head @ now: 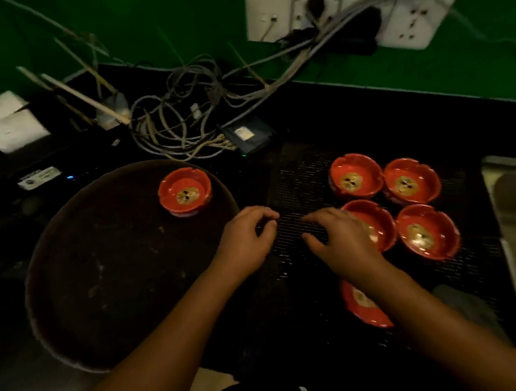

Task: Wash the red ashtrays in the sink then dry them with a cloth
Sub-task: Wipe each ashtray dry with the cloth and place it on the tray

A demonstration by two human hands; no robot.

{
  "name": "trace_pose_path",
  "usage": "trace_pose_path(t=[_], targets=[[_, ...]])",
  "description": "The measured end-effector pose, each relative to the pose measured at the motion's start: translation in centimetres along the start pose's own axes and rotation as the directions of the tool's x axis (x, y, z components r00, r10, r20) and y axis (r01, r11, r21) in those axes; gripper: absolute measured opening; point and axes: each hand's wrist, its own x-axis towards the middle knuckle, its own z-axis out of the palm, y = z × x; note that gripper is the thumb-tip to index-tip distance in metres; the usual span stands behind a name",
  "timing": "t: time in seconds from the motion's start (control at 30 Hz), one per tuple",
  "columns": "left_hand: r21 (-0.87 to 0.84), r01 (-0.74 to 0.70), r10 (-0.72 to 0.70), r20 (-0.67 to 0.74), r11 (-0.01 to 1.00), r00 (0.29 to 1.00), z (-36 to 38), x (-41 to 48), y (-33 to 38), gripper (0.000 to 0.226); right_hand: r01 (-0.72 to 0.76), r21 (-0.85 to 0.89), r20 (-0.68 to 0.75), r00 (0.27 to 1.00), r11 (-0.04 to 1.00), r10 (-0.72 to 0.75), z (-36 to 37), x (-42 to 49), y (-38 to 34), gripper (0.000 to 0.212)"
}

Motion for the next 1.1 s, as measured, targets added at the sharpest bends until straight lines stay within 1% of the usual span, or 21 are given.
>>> trace_pose_path(t=[0.1,0.2,0.27,0.3,0.37,0.43,0.5,0.57,0.6,0.7,0.8,0.87,0.93,0.97,1.0,1.07,1.1], targets=[[-0.015,-0.106,0.107,0.110,0.994,0.988,4.4,-0.7,3.7,0.017,-0.059,0.068,-0.119,0.991,0.996,0.066,-3.4,-3.4,4.4,0.031],[-0.036,-0.205,0.208,0.208,0.978,0.956,8.7,-1.7,7.2,0.018,-0.124,0.131,-0.234,0.960,0.984,0.152,-5.9,-7.0,9.1,0.027],[-0.017,-0.248,0.244,0.253,0.969,0.936,11.4,-2.6,9.1,0.019,-0.187,0.155,-0.265,0.938,0.970,0.223,-7.1,-9.4,12.0,0.026],[0.004,-0.270,0.258,0.281,0.963,0.924,12.8,-3.0,9.9,0.020,-0.223,0.142,-0.256,0.933,0.964,0.253,-7.6,-10.5,13.4,0.026],[0.072,-0.342,0.300,0.334,0.937,0.893,15.5,-3.7,11.0,0.021,-0.301,0.083,-0.185,0.932,0.950,0.311,-7.9,-12.6,16.1,0.030],[0.156,-0.384,0.300,0.394,0.910,0.869,18.1,-4.4,11.6,0.026,-0.393,0.028,-0.053,0.918,0.919,0.394,-7.4,-14.0,18.3,0.044],[0.283,-0.411,0.248,0.471,0.867,0.847,20.5,-5.1,11.7,0.034,-0.448,-0.029,0.089,0.889,0.894,0.449,-6.6,-14.9,19.7,0.059],[0.502,-0.447,0.143,0.532,0.740,0.835,22.4,-6.0,11.6,0.040,-0.430,-0.039,0.147,0.891,0.902,0.430,-6.0,-15.5,20.2,0.066],[0.575,-0.454,0.111,0.531,0.681,0.840,23.0,-6.5,11.6,0.041,-0.422,-0.007,0.157,0.895,0.907,0.418,-5.8,-15.6,20.2,0.068],[0.673,-0.404,0.076,0.461,0.619,0.884,24.2,-7.7,11.8,0.040,-0.450,0.110,0.195,0.884,0.886,0.424,-5.6,-15.8,20.1,0.075],[0.711,-0.387,0.072,0.430,0.588,0.900,24.7,-8.6,12.1,0.042,-0.517,0.208,0.263,0.847,0.830,0.461,-5.7,-15.8,20.3,0.068],[0.680,-0.372,0.115,0.393,0.631,0.912,24.8,-9.5,12.1,0.042,-0.496,0.218,0.291,0.855,0.841,0.429,-5.8,-15.7,20.4,0.058],[0.619,-0.325,0.177,0.290,0.715,0.941,24.6,-10.3,11.6,0.037,-0.442,0.200,0.307,0.876,0.874,0.372,-6.0,-15.8,20.2,0.048],[0.584,-0.266,0.169,0.215,0.767,0.962,24.2,-10.7,11.2,0.035,-0.420,0.191,0.319,0.881,0.887,0.348,-6.2,-15.8,20.0,0.046],[0.554,-0.188,0.127,0.148,0.811,0.981,23.8,-11.0,10.9,0.034,-0.403,0.181,0.328,0.885,0.897,0.332,-6.3,-15.8,19.9,0.044],[0.528,-0.053,0.051,0.020,0.848,0.999,22.6,-11.4,9.9,0.036,-0.394,0.176,0.335,0.886,0.902,0.321,-6.5,-15.8,19.6,0.048],[0.520,0.004,0.024,-0.048,0.854,0.999,21.8,-11.5,9.4,0.038,-0.402,0.204,0.340,0.884,0.892,0.321,-6.5,-15.8,19.5,0.055]])
